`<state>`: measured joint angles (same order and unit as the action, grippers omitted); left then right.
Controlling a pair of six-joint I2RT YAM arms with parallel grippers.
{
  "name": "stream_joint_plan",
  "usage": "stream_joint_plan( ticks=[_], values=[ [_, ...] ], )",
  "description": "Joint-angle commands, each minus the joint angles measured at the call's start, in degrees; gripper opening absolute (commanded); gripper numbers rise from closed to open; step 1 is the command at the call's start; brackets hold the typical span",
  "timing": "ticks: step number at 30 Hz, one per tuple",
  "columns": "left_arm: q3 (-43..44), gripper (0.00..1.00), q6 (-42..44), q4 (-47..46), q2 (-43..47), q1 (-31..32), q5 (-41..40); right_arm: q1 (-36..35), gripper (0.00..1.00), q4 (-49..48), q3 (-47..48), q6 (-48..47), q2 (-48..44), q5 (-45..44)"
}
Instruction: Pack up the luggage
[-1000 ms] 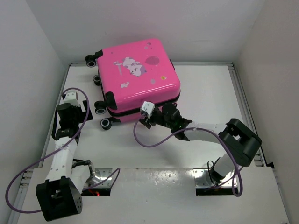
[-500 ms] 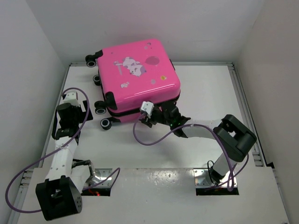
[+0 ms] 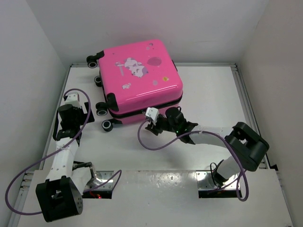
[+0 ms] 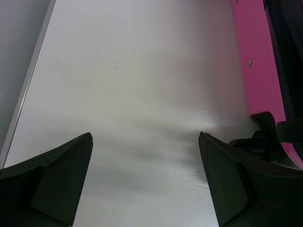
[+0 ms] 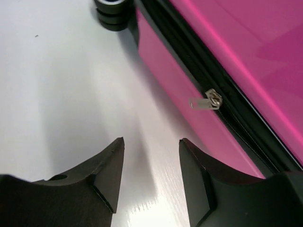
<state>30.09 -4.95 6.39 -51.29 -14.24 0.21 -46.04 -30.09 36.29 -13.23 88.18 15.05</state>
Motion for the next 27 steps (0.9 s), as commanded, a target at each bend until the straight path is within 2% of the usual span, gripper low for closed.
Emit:
stream_joint_plan(
  ticks=[1, 6, 10, 15, 27],
  values=[
    [-0.29, 0.99, 0.29, -1.21, 0.13, -0.17, 0.67, -0.19, 0.5, -0.68, 0.88, 6.89, -1.35, -4.93],
    [-0.29, 0.99, 0.81, -1.21, 0.13, -0.17, 1.2, -0.01, 0.53, -2.7, 2.81, 12.78, 0.93, -12.04],
    [-0.29, 0.99, 0.82, -1.21, 0.13, -0.17, 1.2, 2.0, 0.53, -1.73, 6.07, 19.03, 4.01, -13.2],
    [-0.29, 0.99, 0.82, -0.68, -0.39, -0.17, 1.81, 2.54, 0.51, -5.41, 6.69, 20.09, 5.77, -9.87],
    [0.24, 0.99, 0.82, 0.37, -2.5, -0.17, 1.81, 2.01, 0.49, -12.98, 6.77, 23.52, 9.55, -9.25]
  ],
)
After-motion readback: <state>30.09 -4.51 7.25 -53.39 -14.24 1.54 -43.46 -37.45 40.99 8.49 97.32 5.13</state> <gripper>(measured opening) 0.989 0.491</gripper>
